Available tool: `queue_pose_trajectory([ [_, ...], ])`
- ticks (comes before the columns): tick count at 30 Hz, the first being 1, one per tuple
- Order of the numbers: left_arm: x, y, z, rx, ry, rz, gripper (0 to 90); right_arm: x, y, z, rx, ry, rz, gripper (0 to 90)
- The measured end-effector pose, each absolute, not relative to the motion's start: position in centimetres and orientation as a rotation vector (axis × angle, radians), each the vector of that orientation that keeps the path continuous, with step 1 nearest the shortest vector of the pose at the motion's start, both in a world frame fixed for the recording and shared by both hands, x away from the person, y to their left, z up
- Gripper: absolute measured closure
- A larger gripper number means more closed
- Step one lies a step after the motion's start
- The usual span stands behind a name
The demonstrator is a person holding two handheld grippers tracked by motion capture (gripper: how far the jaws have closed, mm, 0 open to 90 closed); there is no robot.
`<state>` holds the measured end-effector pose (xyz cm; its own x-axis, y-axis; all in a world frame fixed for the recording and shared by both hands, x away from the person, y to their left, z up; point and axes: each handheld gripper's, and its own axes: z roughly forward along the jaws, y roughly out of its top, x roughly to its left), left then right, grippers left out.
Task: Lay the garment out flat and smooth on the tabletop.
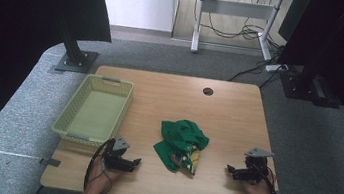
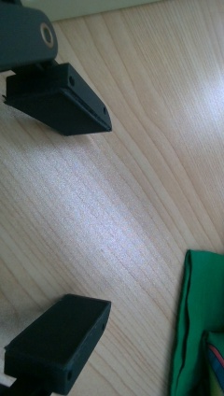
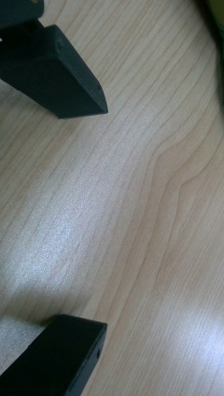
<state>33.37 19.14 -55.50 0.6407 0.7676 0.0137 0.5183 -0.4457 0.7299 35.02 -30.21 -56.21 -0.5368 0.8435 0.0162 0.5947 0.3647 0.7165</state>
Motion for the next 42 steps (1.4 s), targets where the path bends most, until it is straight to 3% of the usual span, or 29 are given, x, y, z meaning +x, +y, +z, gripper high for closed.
queue_pose_trajectory([
  [28,33.6,19.2,-55.2,2.161,0.99,0.431,13.4,35.0,-30.3,-56.2,1.25,2.289,0.978,0.0],
  [31,33.7,19.1,-54.8,2.153,0.989,0.419,17.4,35.3,-30.3,-55.6,1.256,2.34,0.975,5.6],
  [42,34.3,18.0,-53.7,2.193,0.934,0.398,19.4,35.6,-29.7,-54.5,1.217,2.406,0.962,7.0],
])
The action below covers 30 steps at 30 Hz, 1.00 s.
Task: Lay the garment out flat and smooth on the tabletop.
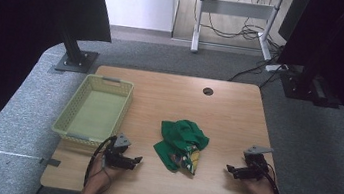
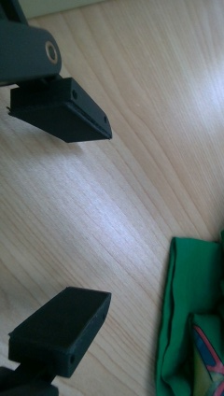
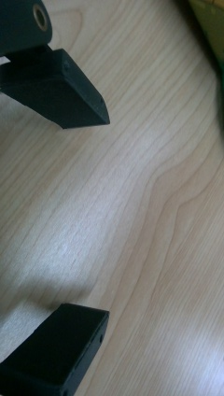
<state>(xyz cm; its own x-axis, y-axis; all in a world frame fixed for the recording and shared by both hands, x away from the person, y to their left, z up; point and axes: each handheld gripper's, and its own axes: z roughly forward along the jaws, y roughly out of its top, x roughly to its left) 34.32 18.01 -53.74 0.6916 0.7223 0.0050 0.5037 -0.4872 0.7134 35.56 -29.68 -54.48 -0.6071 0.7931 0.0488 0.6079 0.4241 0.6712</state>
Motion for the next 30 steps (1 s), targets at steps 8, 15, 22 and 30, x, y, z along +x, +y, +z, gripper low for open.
queue_pose_trajectory([
  [8,34.6,17.6,-53.2,2.198,0.916,0.393,21.0,35.9,-29.4,-53.4,1.185,2.432,0.958,9.8],
  [15,35.1,16.5,-52.3,2.218,0.875,0.385,21.7,36.1,-28.5,-52.8,1.135,2.473,0.944,14.6],
  [22,35.8,15.4,-51.3,2.238,0.832,0.392,23.2,36.7,-27.3,-52.2,1.089,2.51,0.933,15.2],
  [30,36.5,14.5,-50.2,2.247,0.791,0.378,26.3,37.2,-26.4,-51.6,1.05,2.541,0.939,21.9],
])
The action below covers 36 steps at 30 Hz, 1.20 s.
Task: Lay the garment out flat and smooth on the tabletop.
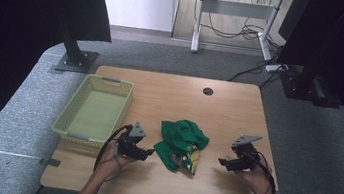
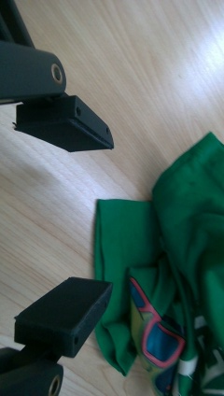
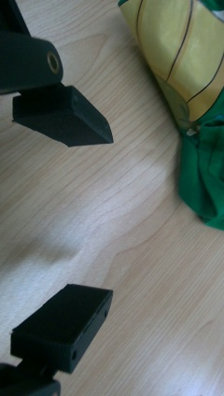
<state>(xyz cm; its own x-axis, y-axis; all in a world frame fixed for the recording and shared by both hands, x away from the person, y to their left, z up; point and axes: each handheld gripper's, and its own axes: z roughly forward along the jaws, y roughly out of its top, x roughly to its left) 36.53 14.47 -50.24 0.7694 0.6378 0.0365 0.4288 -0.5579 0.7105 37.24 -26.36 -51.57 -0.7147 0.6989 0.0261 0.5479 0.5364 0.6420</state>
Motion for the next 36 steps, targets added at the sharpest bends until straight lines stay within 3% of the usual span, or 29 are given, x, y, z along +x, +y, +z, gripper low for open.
queue_pose_trajectory([
  [14,37.9,12.3,-48.5,2.269,0.719,0.364,27.3,38.9,-23.9,-50.5,1.009,2.614,0.949,36.0],
  [36,40.2,8.5,-47.1,2.288,0.665,0.3,27.9,40.2,-21.0,-49.5,0.94,2.669,0.938,41.8],
])
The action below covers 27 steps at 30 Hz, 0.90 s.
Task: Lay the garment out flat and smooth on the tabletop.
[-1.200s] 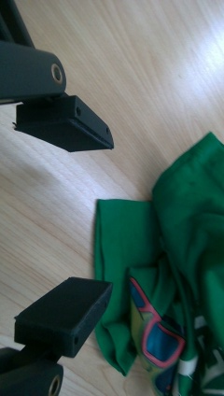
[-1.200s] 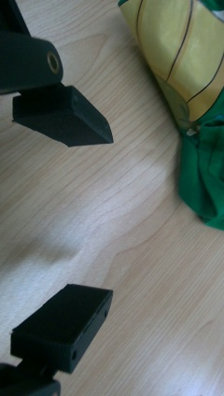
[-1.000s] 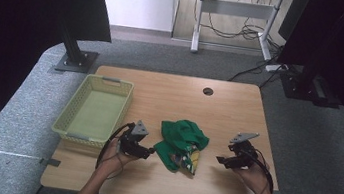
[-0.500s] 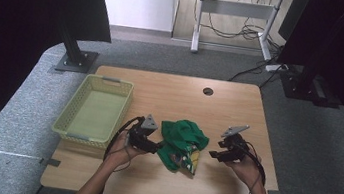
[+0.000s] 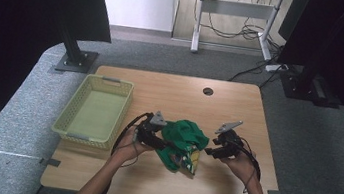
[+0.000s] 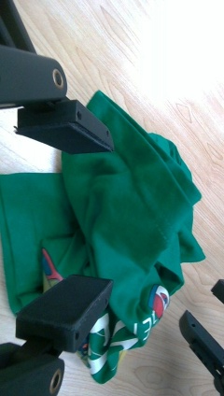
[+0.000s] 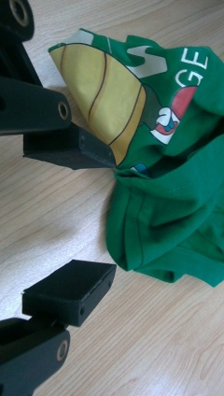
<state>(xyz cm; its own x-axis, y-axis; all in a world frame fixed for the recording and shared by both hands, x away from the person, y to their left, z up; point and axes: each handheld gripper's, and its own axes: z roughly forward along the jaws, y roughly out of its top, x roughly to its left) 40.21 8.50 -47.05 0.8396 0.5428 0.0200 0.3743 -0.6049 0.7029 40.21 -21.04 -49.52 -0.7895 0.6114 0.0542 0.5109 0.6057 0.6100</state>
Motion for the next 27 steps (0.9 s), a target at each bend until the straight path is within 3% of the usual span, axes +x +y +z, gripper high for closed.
queue_pose_trajectory([
  [10,41.5,6.8,-47.5,2.307,0.685,0.277,27.3,41.2,-19.3,-49.4,0.905,2.704,0.928,43.0],
  [13,41.6,6.5,-47.7,2.322,0.675,0.281,35.0,41.4,-19.0,-49.5,0.898,2.714,0.923,43.7],
  [15,41.5,6.3,-48.0,2.34,0.656,0.293,35.0,41.5,-18.7,-49.6,0.888,2.731,0.915,44.9],
  [16,41.5,6.3,-48.0,2.34,0.656,0.293,47.0,41.5,-18.7,-49.6,0.888,2.731,0.915,44.9],
  [17,41.5,6.2,-48.2,2.345,0.649,0.289,47.0,41.6,-18.0,-49.9,0.855,2.751,0.897,49.7],
  [18,41.5,6.2,-48.2,2.345,0.649,0.289,53.8,41.6,-18.0,-49.9,0.855,2.751,0.897,49.7],
  [19,41.5,6.2,-48.2,2.345,0.649,0.289,53.8,41.7,-17.8,-49.9,0.843,2.756,0.884,49.7],
  [20,41.3,6.2,-48.3,2.353,0.628,0.295,53.8,41.7,-17.8,-49.9,0.843,2.756,0.884,54.3],
  [21,41.3,6.3,-48.3,2.353,0.621,0.296,68.5,41.7,-17.3,-50.0,0.826,2.759,0.864,69.0],
  [23,41.3,6.3,-48.3,2.352,0.613,0.298,76.0,41.7,-17.2,-50.1,0.823,2.762,0.855,73.7],
  [25,41.2,6.6,-48.2,2.352,0.606,0.311,80.3,41.5,-17.0,-50.1,0.82,2.745,0.838,85.0],
  [27,41.2,6.6,-48.2,2.352,0.606,0.311,81.6,41.4,-17.0,-50.0,0.815,2.733,0.832,85.0],
])
